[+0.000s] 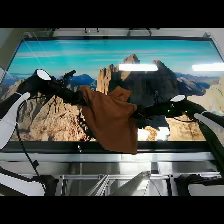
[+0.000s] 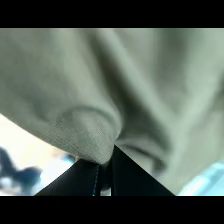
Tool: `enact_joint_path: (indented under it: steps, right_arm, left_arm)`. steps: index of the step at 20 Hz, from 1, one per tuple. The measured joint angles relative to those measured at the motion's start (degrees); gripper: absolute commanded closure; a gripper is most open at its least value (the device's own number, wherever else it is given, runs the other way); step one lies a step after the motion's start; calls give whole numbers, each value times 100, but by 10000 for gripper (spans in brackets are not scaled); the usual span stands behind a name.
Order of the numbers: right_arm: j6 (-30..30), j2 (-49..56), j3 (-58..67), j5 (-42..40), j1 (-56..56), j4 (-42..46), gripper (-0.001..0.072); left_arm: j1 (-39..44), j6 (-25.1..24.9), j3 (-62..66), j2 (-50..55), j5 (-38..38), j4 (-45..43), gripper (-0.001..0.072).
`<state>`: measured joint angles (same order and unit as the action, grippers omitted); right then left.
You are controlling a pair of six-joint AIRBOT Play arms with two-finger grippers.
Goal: Fold the shirts.
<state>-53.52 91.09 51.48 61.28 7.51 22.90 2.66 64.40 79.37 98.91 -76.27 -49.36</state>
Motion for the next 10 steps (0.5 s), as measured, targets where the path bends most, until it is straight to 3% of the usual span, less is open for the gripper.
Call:
enact_joint_path:
  steps: [6,10]
  right_arm:
    - [216,-1198,1318,1998,-83,-866,700]
    - [334,-2728,2553,2100,-555,-1375,700]
  left_arm:
    - [-92,72,1357,-1255,-1224,686,690]
    - [-354,269,2463,-2577,-1414,815,683]
